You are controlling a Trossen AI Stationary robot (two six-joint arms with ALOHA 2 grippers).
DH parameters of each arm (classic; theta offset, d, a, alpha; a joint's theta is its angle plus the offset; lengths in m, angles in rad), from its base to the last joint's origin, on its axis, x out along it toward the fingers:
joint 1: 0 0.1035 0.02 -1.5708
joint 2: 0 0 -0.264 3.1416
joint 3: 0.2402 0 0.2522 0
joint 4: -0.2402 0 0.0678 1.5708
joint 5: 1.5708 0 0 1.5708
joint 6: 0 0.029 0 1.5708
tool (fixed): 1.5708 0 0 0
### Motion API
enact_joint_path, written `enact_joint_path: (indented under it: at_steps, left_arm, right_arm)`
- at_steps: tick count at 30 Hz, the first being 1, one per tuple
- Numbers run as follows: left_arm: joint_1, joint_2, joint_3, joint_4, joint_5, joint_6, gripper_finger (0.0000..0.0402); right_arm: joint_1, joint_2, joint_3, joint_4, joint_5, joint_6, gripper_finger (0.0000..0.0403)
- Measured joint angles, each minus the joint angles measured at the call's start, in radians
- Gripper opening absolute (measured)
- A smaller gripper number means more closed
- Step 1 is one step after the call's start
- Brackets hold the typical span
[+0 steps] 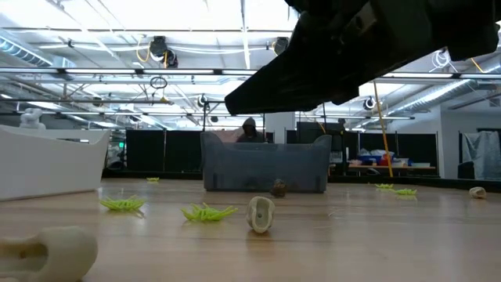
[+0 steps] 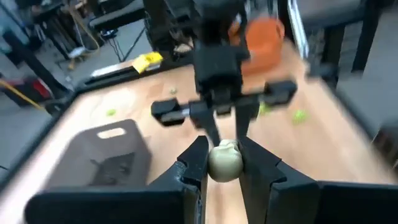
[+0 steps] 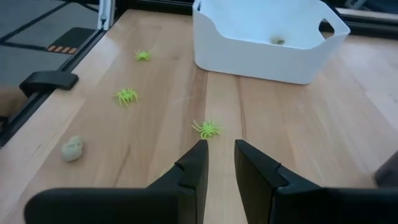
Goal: Sort Halloween decoration
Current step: Put the white skull toy into the white bin
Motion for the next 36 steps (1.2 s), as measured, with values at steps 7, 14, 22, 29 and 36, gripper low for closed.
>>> enact_joint_path:
  at_steps: [7, 14, 22, 29, 36]
  left_arm:
    - [-0.034, -0.018, 0.000, -0.275, -0.002, -0.004, 0.0060]
    - [-0.090, -0.098, 0.000, -0.650, 0.019, -0.359, 0.0060]
    - [-0.123, -0.124, 0.000, -0.842, 0.119, -0.527, 0.0060]
    - [-0.123, -0.124, 0.000, -0.876, 0.202, -0.527, 0.0061]
    - [-0.123, -0.124, 0.000, -0.996, 0.221, -0.527, 0.0061]
  right_arm:
    - [-0.025, 0.000, 0.000, 0.001, 0.001, -0.001, 0.0066]
    - [-0.048, 0.000, 0.000, -0.003, 0.001, 0.034, 0.0066]
    - [-0.059, 0.000, 0.000, -0.104, 0.002, 0.036, 0.0066]
    - [-0.059, 0.000, 0.000, -0.220, 0.002, 0.036, 0.0066]
    - [-0.060, 0.000, 0.000, -0.231, 0.003, 0.029, 0.0066]
